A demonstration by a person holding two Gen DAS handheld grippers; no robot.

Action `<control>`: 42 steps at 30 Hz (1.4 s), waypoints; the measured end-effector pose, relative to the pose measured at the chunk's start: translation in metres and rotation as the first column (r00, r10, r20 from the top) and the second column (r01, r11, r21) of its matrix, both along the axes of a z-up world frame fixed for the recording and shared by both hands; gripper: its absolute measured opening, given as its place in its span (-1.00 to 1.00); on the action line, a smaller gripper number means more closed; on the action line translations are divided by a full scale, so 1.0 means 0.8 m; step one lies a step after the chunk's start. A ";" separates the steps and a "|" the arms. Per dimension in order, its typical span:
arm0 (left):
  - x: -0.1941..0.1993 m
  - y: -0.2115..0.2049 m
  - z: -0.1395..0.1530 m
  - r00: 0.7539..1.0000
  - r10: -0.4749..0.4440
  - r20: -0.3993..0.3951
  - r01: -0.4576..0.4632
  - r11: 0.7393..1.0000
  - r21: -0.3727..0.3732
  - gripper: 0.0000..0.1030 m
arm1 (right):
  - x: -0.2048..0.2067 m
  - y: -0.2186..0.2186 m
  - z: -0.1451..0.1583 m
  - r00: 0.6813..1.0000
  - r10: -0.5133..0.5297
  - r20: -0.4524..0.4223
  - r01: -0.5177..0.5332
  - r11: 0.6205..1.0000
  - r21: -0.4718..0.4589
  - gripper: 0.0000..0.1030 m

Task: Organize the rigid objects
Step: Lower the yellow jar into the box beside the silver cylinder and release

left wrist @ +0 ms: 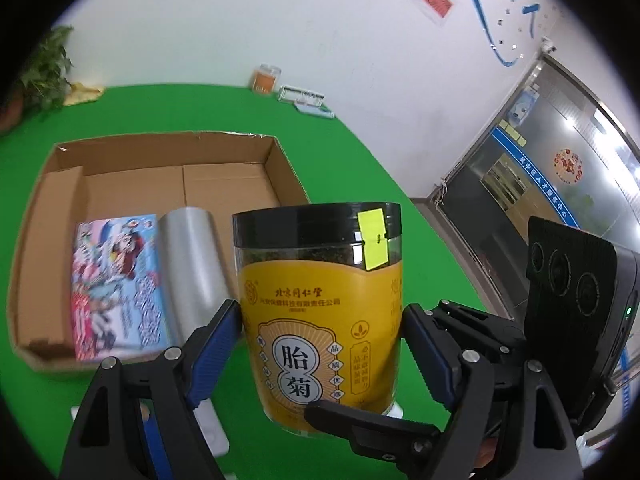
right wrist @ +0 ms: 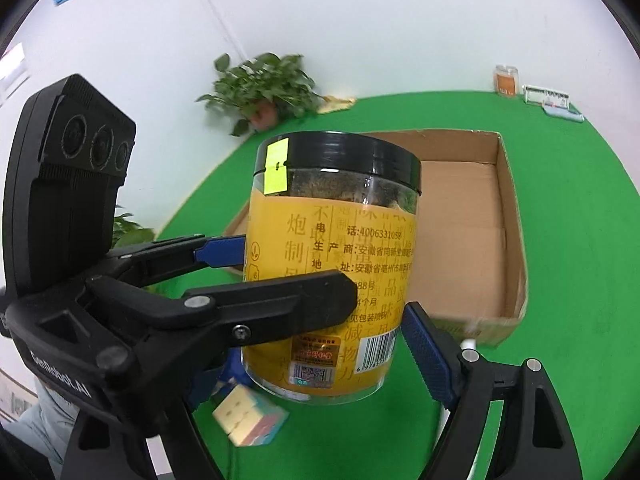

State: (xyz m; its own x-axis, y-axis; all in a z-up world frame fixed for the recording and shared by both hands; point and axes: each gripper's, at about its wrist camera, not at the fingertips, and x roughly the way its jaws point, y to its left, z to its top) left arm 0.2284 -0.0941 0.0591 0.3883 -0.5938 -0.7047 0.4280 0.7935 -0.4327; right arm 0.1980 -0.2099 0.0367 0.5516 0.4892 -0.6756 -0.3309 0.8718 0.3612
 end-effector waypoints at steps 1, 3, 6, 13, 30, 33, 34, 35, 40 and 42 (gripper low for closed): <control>0.014 -0.005 -0.004 1.000 -0.001 -0.014 0.001 1.000 0.001 0.58 | 0.016 -0.006 0.000 1.000 0.003 -0.017 -0.003 1.000 -0.004 0.57; 0.033 -0.013 -0.012 0.999 -0.001 -0.040 0.001 1.000 0.001 0.58 | 0.047 -0.017 -0.004 0.999 0.010 -0.053 -0.010 1.000 -0.009 0.57; 0.059 -0.024 -0.035 0.996 -0.004 -0.089 0.004 1.000 -0.001 0.58 | 0.086 -0.032 -0.022 0.995 0.011 -0.097 -0.013 1.000 -0.014 0.56; 0.110 -0.034 -0.097 0.976 0.021 -0.215 -0.019 1.000 0.013 0.58 | 0.152 -0.052 -0.085 0.980 0.024 -0.197 -0.026 1.000 -0.012 0.56; 0.120 -0.052 -0.125 0.946 0.060 -0.319 -0.022 0.992 0.124 0.50 | 0.209 -0.065 -0.157 0.921 0.077 -0.382 -0.072 0.997 0.028 0.56; 0.120 -0.031 -0.109 0.954 0.078 -0.291 -0.047 0.993 0.111 0.50 | 0.214 -0.061 -0.165 0.918 0.010 -0.397 -0.031 0.998 -0.047 0.56; 0.116 -0.021 -0.102 0.959 0.088 -0.271 -0.059 0.992 0.115 0.50 | 0.215 -0.059 -0.165 0.918 0.002 -0.397 -0.027 0.998 -0.058 0.56; 0.110 -0.012 -0.097 0.962 0.092 -0.259 -0.064 0.992 0.112 0.50 | 0.212 -0.054 -0.166 0.917 -0.005 -0.399 -0.021 0.998 -0.061 0.56; 0.057 0.066 -0.069 0.982 0.129 -0.136 -0.115 0.988 0.102 0.50 | 0.203 -0.036 -0.171 0.907 -0.078 -0.414 0.031 0.992 -0.119 0.61; 0.037 0.104 -0.065 0.984 0.174 -0.048 -0.165 0.975 0.147 0.51 | 0.194 -0.031 -0.169 0.903 -0.084 -0.422 0.046 0.994 -0.099 0.70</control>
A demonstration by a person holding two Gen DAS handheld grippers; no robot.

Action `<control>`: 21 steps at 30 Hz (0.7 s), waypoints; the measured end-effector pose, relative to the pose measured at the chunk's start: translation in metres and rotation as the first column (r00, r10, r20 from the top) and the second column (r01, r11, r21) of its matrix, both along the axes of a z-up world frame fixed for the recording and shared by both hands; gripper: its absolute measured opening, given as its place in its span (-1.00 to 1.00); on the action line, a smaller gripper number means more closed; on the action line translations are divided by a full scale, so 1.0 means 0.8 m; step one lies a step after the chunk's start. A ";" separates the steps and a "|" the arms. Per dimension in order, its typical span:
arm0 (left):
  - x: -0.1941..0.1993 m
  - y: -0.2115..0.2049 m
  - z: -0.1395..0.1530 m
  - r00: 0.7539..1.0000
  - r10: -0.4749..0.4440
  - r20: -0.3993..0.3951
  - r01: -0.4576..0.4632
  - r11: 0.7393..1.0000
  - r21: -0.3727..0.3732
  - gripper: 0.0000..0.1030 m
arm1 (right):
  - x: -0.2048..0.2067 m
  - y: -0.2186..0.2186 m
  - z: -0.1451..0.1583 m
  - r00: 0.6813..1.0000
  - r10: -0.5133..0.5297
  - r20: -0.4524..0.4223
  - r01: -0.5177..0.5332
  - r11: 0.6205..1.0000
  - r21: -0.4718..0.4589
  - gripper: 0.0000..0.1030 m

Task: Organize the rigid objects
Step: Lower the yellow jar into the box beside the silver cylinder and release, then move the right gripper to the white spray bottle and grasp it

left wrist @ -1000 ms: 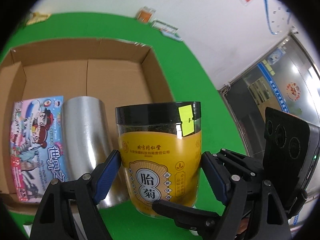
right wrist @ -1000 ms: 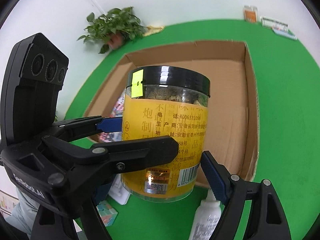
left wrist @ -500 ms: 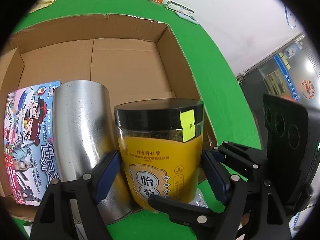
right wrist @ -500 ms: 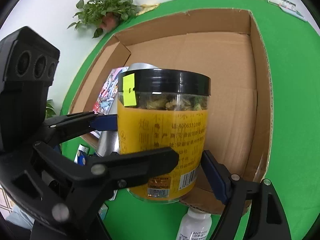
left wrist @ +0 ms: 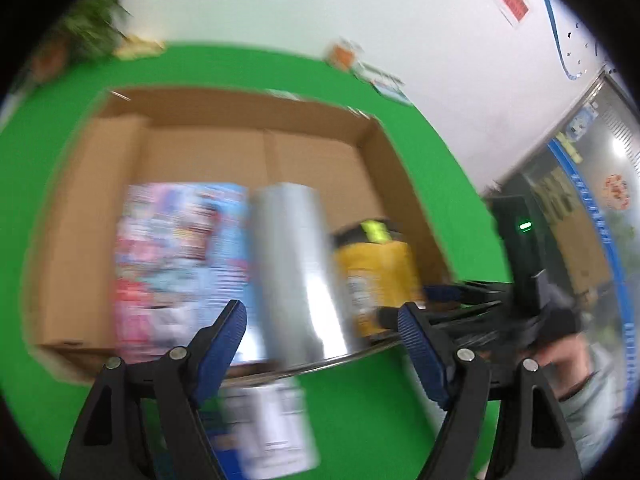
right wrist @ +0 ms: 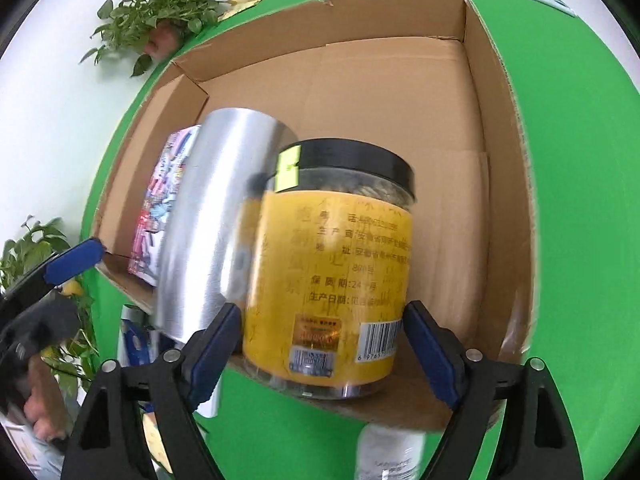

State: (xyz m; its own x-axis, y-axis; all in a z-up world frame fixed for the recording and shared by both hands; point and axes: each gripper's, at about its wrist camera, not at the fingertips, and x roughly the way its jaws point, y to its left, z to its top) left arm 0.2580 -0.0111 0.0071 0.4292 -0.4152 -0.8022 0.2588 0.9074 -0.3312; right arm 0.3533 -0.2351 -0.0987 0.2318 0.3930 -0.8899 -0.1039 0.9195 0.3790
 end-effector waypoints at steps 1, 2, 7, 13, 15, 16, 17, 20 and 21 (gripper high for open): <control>-0.011 0.019 -0.001 0.998 0.026 0.050 -0.029 0.998 0.058 0.51 | -0.003 0.003 0.000 1.000 -0.014 0.001 0.014 1.000 0.012 0.80; -0.019 0.033 -0.003 0.996 0.039 0.078 -0.046 0.995 0.093 0.50 | -0.009 0.003 0.001 0.999 -0.032 0.006 0.031 0.999 0.025 0.83; -0.025 0.089 -0.031 0.995 0.040 0.089 -0.048 0.995 0.085 0.42 | -0.039 -0.015 0.009 0.991 -0.123 0.059 0.113 0.983 0.146 0.70; -0.016 0.085 -0.081 0.999 0.013 -0.042 -0.011 0.999 0.044 -0.18 | -0.077 -0.026 0.028 0.967 -0.148 0.205 0.162 0.986 -0.049 0.39; -0.022 0.081 -0.081 1.000 0.001 -0.012 0.000 0.998 0.069 -0.22 | -0.084 -0.035 0.031 0.957 -0.169 0.236 0.182 0.983 -0.032 0.27; -0.023 0.080 -0.081 1.000 -0.004 -0.013 0.005 0.997 0.076 -0.22 | -0.087 -0.040 0.034 0.952 -0.181 0.247 0.196 0.980 -0.035 0.18; -0.025 0.079 -0.083 1.000 -0.003 -0.015 0.004 0.997 0.076 -0.25 | -0.089 -0.042 0.036 0.944 -0.198 0.264 0.216 0.975 -0.041 0.09; -0.027 0.083 -0.085 0.999 0.016 -0.047 -0.014 0.999 0.053 -0.29 | -0.091 -0.055 0.037 0.934 -0.234 0.268 0.246 0.969 -0.009 0.01; -0.029 0.085 -0.085 0.998 0.018 -0.060 -0.016 0.999 0.038 -0.28 | -0.091 -0.056 0.037 0.937 -0.234 0.260 0.238 0.971 0.015 0.01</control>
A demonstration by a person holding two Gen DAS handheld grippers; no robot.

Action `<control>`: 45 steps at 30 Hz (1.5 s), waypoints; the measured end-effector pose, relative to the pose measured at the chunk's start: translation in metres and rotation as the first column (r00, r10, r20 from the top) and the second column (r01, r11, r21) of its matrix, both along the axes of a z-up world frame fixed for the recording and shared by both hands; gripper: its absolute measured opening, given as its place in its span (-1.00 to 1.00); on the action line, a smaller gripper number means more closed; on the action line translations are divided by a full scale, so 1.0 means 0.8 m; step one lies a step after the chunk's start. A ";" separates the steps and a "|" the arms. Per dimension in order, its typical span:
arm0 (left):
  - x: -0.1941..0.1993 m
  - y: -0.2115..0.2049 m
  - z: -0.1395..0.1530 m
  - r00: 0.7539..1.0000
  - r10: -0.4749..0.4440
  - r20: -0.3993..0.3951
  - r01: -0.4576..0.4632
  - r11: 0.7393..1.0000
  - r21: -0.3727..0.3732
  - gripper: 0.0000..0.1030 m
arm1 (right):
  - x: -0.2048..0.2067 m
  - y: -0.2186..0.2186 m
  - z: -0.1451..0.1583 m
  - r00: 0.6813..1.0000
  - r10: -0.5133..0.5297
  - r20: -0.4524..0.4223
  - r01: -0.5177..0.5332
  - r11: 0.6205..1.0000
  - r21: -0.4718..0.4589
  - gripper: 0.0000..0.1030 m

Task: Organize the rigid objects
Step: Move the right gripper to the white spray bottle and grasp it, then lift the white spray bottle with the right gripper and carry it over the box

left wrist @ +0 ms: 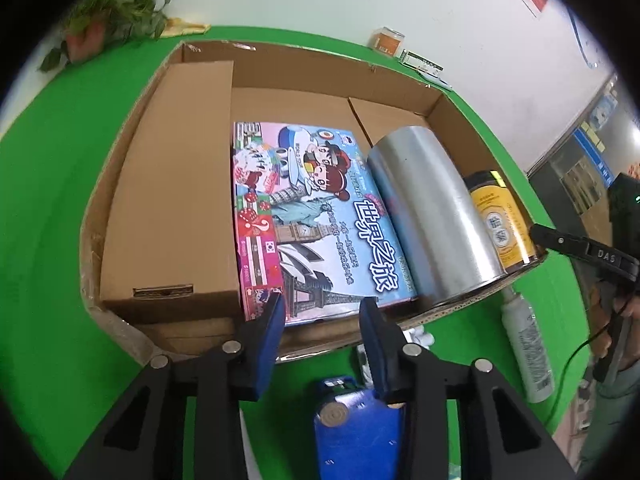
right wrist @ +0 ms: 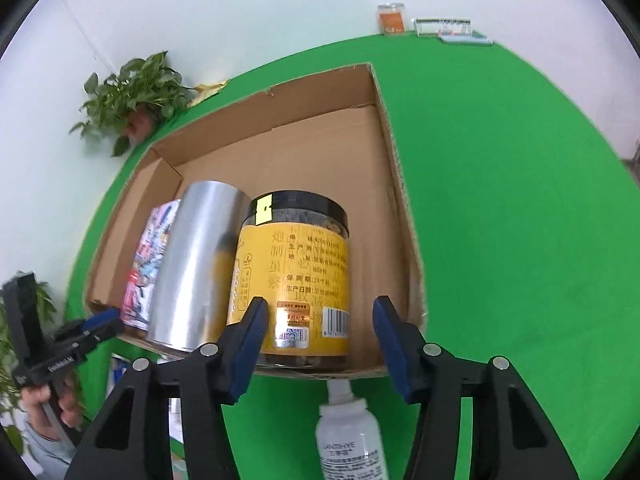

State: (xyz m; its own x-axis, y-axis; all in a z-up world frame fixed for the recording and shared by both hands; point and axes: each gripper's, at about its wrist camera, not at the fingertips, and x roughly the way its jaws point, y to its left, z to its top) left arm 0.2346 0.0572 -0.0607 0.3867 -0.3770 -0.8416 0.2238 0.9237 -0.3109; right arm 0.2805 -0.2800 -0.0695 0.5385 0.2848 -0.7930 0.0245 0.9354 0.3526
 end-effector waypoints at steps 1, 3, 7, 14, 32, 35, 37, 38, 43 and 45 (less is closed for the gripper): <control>0.004 -0.002 -0.002 1.000 -0.001 -0.008 0.000 1.000 -0.008 -0.28 | 0.000 -0.003 -0.001 1.000 0.013 -0.003 -0.013 1.000 0.017 0.01; 0.004 -0.003 -0.002 1.000 -0.004 -0.025 0.004 1.000 -0.023 -0.29 | -0.002 0.005 -0.002 0.998 0.060 -0.011 -0.059 0.998 0.035 0.00; 0.003 -0.006 0.001 1.000 -0.013 -0.006 0.013 1.000 -0.010 -0.28 | -0.005 0.031 -0.001 0.994 0.112 -0.001 -0.112 0.993 -0.034 -0.01; -0.014 -0.016 0.036 0.985 0.035 0.170 -0.053 0.993 0.103 -0.28 | -0.062 0.013 0.037 0.983 0.143 0.117 -0.137 0.989 -0.059 0.53; -0.103 -0.227 0.022 0.994 -0.110 -0.011 0.108 0.990 -0.093 0.78 | -0.236 -0.012 -0.096 0.994 0.082 0.072 -0.074 0.992 -0.098 -0.17; -0.104 -0.250 -0.002 0.984 -0.156 -0.091 0.146 0.983 -0.114 0.78 | -0.251 -0.016 -0.100 0.995 0.066 0.075 -0.060 0.995 -0.076 -0.17; -0.107 -0.264 -0.013 0.975 -0.185 -0.126 0.169 0.977 -0.131 0.75 | -0.261 -0.019 -0.100 0.996 0.057 0.067 -0.054 0.997 -0.050 -0.17; -0.108 -0.271 -0.018 0.970 -0.199 -0.139 0.181 0.975 -0.129 0.75 | -0.271 -0.020 -0.101 0.997 0.053 0.062 -0.051 0.998 -0.035 -0.17; -0.113 -0.298 -0.046 0.936 -0.272 -0.224 0.259 0.962 -0.087 0.60 | -0.316 -0.019 -0.110 0.997 0.036 0.066 -0.039 0.999 0.037 -0.17; -0.113 -0.303 -0.051 0.930 -0.278 -0.240 0.261 0.960 -0.103 0.55 | -0.325 -0.013 -0.112 0.997 0.036 0.073 -0.039 0.998 0.045 -0.17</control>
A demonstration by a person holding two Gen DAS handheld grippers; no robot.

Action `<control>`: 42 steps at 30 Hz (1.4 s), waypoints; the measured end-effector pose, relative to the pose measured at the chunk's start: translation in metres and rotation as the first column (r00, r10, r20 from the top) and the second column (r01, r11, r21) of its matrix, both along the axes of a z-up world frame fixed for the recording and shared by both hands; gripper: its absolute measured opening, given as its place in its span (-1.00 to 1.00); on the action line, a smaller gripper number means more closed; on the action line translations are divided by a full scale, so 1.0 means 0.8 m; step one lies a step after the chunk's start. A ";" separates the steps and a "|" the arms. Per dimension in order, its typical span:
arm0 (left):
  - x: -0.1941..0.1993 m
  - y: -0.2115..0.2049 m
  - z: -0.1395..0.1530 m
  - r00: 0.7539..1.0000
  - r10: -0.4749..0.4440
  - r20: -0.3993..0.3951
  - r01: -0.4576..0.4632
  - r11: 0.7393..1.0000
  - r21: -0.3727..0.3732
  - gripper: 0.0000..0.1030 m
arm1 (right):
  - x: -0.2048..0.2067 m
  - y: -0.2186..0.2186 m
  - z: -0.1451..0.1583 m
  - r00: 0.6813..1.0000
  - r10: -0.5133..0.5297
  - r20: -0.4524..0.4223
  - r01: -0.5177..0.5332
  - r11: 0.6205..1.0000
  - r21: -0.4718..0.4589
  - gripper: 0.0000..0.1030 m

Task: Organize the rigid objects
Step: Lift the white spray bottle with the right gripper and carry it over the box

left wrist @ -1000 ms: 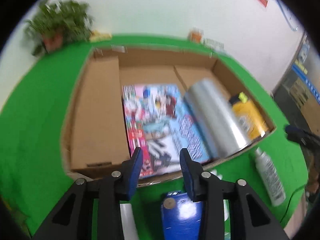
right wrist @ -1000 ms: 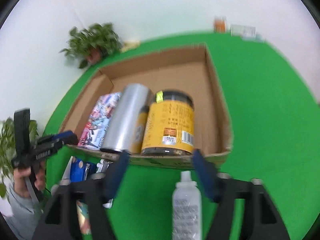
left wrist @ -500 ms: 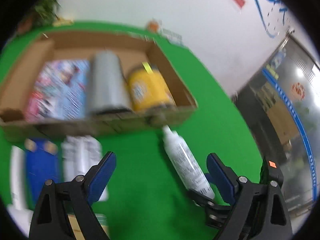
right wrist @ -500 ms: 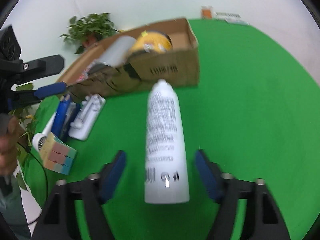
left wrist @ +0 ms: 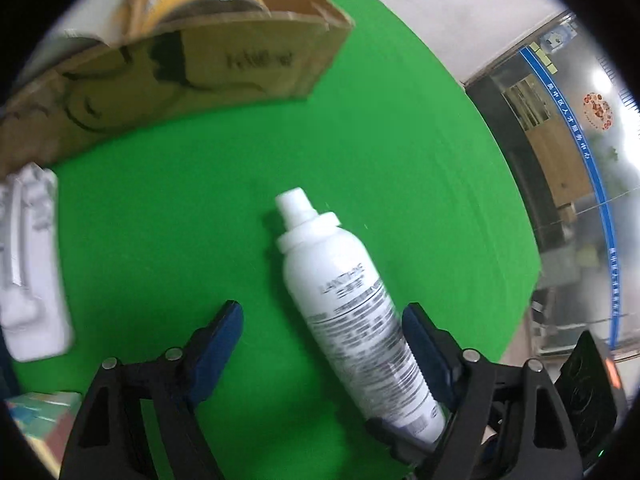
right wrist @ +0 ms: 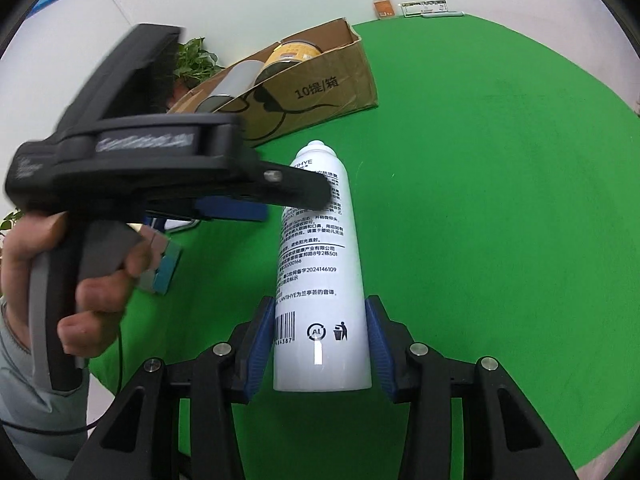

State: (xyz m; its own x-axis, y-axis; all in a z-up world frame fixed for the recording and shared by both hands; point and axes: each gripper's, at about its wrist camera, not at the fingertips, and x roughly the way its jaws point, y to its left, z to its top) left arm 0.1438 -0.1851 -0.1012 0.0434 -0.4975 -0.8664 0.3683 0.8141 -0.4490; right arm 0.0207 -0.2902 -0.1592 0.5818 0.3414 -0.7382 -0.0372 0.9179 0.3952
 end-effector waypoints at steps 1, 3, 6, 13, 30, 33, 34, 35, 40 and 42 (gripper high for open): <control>0.000 -0.004 0.001 1.000 -0.006 0.019 0.006 1.000 0.015 0.52 | 0.000 0.004 -0.001 1.000 0.004 -0.001 -0.004 1.000 0.006 -0.17; -0.002 -0.009 0.001 0.999 -0.022 0.026 0.021 0.999 0.029 0.47 | -0.003 0.001 0.000 1.000 0.011 -0.005 -0.011 1.000 0.014 -0.17; -0.004 -0.009 0.005 0.999 -0.032 0.027 0.031 0.999 0.034 0.16 | -0.001 0.008 0.000 1.000 0.027 0.003 -0.027 1.000 0.012 -0.18; -0.023 0.017 0.009 0.999 0.011 0.051 -0.011 1.000 0.008 0.11 | 0.001 0.023 0.006 0.999 0.044 0.009 -0.044 0.999 -0.008 -0.18; 0.022 0.007 0.208 0.902 0.043 0.430 0.008 0.993 -0.118 -0.11 | 0.093 0.013 0.142 0.959 0.065 0.276 -0.037 0.994 -0.107 -0.18; 0.052 0.005 0.234 0.887 0.061 0.457 0.002 0.991 -0.137 -0.11 | 0.131 0.010 0.177 0.949 0.097 0.300 -0.057 0.988 -0.142 -0.17; 0.067 0.004 0.241 0.888 0.077 0.454 -0.009 0.988 -0.151 -0.11 | 0.145 0.008 0.187 0.946 0.109 0.306 -0.064 0.986 -0.152 -0.17; 0.084 0.005 0.247 0.891 0.095 0.444 -0.021 0.985 -0.169 -0.12 | 0.160 0.004 0.194 0.944 0.113 0.311 -0.066 0.985 -0.159 -0.17; 0.157 0.006 0.245 0.917 0.141 0.374 -0.067 0.977 -0.203 -0.12 | 0.238 -0.010 0.214 0.947 0.152 0.283 -0.113 0.982 -0.148 -0.17; 0.183 0.003 0.234 0.926 0.144 0.349 -0.076 0.977 -0.201 -0.12 | 0.275 -0.010 0.213 0.953 0.170 0.249 -0.135 0.979 -0.151 -0.17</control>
